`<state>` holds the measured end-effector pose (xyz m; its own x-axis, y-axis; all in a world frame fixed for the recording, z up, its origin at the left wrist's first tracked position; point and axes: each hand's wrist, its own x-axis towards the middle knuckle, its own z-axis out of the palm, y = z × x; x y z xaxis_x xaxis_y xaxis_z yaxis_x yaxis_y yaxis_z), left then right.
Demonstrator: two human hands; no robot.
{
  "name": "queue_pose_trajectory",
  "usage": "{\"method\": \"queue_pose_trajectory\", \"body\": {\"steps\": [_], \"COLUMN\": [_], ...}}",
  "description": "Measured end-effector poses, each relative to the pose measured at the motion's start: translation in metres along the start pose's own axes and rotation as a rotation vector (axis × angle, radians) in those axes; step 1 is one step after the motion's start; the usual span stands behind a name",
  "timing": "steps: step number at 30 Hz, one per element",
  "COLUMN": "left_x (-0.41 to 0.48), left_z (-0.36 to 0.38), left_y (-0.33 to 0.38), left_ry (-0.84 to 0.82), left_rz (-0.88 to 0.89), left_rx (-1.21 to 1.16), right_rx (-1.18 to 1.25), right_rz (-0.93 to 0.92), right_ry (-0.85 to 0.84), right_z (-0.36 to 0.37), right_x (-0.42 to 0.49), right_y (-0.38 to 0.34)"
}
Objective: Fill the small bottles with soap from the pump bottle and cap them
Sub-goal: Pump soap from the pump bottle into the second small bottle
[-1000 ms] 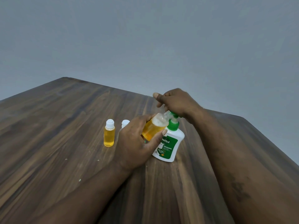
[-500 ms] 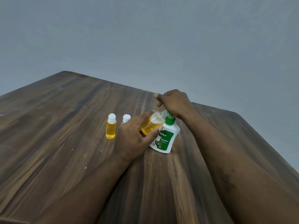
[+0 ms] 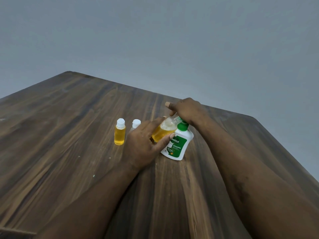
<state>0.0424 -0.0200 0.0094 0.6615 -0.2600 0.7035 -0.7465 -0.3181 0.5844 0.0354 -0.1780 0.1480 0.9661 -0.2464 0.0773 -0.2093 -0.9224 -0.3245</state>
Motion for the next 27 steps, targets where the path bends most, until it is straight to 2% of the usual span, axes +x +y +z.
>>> {"method": "queue_pose_trajectory", "body": {"steps": [3,6,13,19,27], "left_x": [-0.003,-0.008,-0.005,-0.005,-0.007], "left_z": [-0.001,0.0,0.002,0.0,-0.002], "left_y": [0.003,0.01,0.017,0.012,0.007], "left_ry": [0.01,0.027,0.062,0.084,0.044], "left_rz": [-0.016,-0.052,-0.06,-0.062,-0.045], "left_rx": [0.0,-0.043,-0.147,-0.072,-0.074], "right_rx": [-0.032,0.104,0.122,0.032,0.07], "right_rz": [-0.017,0.039,0.013,0.055,0.04], "right_ry": [0.014,0.096,0.188,0.106,0.097], "right_z": [0.003,0.006,-0.006,0.009,0.015], "right_x": [0.002,0.006,0.014,0.016,0.018], "right_y": [0.001,0.005,-0.007,-0.006,-0.001]}}
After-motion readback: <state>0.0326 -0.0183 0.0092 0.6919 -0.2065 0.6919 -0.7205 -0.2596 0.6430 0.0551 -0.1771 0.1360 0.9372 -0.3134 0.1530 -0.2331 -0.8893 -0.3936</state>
